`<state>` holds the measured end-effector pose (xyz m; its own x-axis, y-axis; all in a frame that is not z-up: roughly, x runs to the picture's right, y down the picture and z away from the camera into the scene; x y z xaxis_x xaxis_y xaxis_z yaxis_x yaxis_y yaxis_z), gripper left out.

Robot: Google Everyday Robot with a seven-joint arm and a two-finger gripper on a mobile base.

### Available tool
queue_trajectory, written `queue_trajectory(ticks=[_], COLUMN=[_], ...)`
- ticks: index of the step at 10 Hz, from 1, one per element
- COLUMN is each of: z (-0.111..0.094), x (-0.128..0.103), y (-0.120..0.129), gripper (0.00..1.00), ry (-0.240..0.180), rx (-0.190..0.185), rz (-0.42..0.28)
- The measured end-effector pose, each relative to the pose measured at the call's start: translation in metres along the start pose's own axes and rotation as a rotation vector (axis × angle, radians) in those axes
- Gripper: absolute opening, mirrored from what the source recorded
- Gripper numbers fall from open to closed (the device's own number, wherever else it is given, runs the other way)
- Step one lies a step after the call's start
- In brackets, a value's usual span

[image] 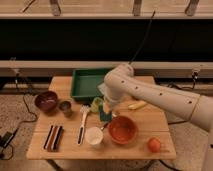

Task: Place sponge in red bowl

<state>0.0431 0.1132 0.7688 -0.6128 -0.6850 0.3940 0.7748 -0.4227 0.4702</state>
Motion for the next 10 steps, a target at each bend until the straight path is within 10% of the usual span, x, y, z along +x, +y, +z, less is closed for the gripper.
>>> queue_trajectory(ticks=[4,10], z=[-0.01,0.024], x=[-0.023,-0.066], y=[0.019,0.028], gripper=[0.03,0.62], ry=[0.024,-0.045], rx=[0.008,0.063], rz=[0.021,0.033])
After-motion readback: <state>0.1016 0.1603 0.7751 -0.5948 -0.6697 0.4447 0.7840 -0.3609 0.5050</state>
